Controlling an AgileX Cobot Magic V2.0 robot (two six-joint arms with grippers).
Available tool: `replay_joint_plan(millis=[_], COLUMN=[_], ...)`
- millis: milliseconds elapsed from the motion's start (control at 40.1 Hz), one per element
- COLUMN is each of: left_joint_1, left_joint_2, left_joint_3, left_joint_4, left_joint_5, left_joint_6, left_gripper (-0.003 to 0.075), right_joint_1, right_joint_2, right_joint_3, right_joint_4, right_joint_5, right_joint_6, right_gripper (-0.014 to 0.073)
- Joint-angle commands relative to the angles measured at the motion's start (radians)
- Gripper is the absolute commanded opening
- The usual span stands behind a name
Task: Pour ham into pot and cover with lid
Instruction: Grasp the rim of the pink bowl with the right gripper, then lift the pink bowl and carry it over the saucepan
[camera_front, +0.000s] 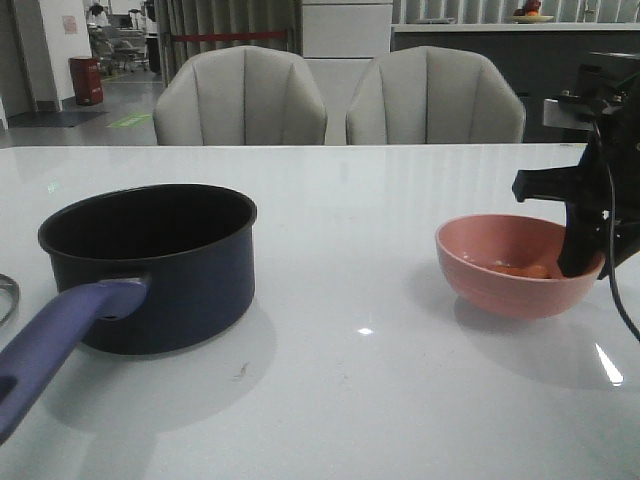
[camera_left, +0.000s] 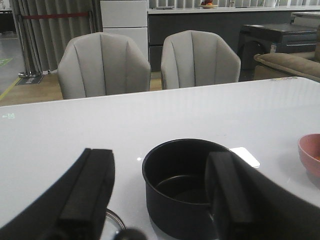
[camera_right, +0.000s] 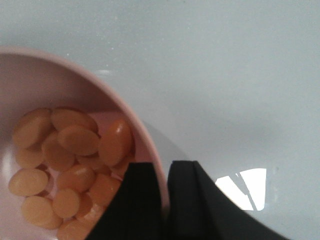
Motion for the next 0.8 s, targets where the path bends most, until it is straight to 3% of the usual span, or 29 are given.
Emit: replay_joint_plan(millis=[0, 250, 474, 774], left_joint_1=[-0.009, -0.009, -0.009, -0.009], left_joint_2=[0.009, 0.009, 0.009, 0.009], left_joint_3=[-0.025, -0.025, -0.025, -0.025], left_joint_4=[-0.008, -0.008, -0.008, -0.008], left_joint_5=[-0.078, -0.078, -0.078, -0.078], left_joint_6=[0.0, 0.0, 0.0, 0.0], left_gripper=[0.0435, 0.0435, 0.0435, 0.0435], right_joint_1=[-0.008, 0.03, 0.167, 0.39], right_joint_2=[-0.037, -0.069, -0.095, -0.064], right_joint_3=[-0.028, -0.188, -0.434, -0.643], right_joint_4=[-0.006, -0.012, -0.03, -0.035], right_joint_5=[-0.01, 0.166, 0.311, 0.241], right_joint_6=[-0.004, -0.058, -0.058, -0.058], right_gripper=[0.0144, 0.0144, 0.0144, 0.0144])
